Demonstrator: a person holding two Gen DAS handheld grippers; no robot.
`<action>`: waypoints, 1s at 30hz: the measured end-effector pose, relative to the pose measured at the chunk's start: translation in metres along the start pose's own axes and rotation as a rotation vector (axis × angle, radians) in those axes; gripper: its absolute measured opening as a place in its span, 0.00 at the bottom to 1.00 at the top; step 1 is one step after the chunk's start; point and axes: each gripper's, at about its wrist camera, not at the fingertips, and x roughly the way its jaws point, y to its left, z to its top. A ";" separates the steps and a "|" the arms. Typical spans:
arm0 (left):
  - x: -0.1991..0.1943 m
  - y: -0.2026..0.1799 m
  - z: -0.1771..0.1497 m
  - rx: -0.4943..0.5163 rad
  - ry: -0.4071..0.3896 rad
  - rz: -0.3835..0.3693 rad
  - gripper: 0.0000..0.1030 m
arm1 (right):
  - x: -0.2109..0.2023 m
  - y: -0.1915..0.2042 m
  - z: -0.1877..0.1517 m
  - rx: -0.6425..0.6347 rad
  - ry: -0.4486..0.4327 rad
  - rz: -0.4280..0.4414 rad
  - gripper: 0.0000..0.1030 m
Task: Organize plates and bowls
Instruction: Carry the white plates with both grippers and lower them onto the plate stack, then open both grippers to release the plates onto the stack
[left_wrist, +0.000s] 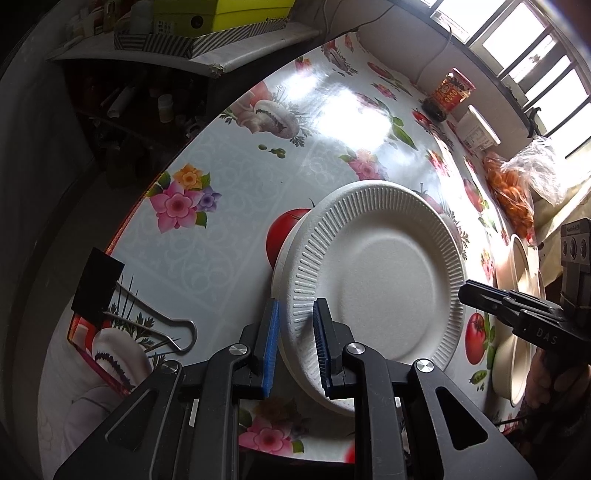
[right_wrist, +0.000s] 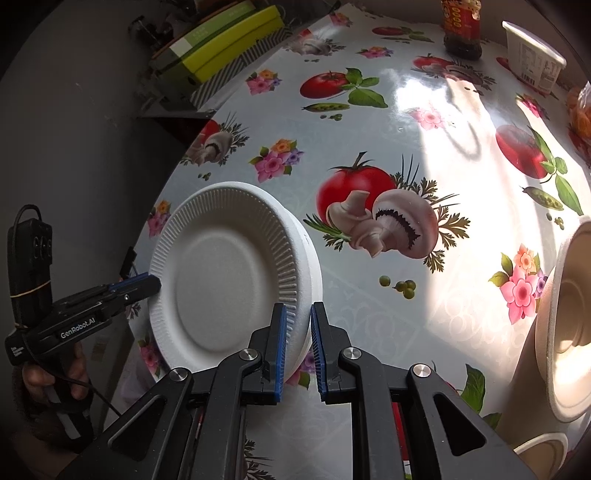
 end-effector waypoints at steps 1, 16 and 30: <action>0.000 0.000 0.000 0.001 -0.001 0.003 0.19 | 0.000 0.000 0.000 0.000 0.002 0.001 0.14; 0.004 0.002 0.001 0.003 0.002 0.012 0.19 | 0.003 0.003 -0.001 -0.013 0.002 -0.017 0.14; 0.006 0.000 -0.002 0.013 -0.009 0.033 0.31 | 0.002 0.000 -0.002 0.000 -0.014 -0.013 0.15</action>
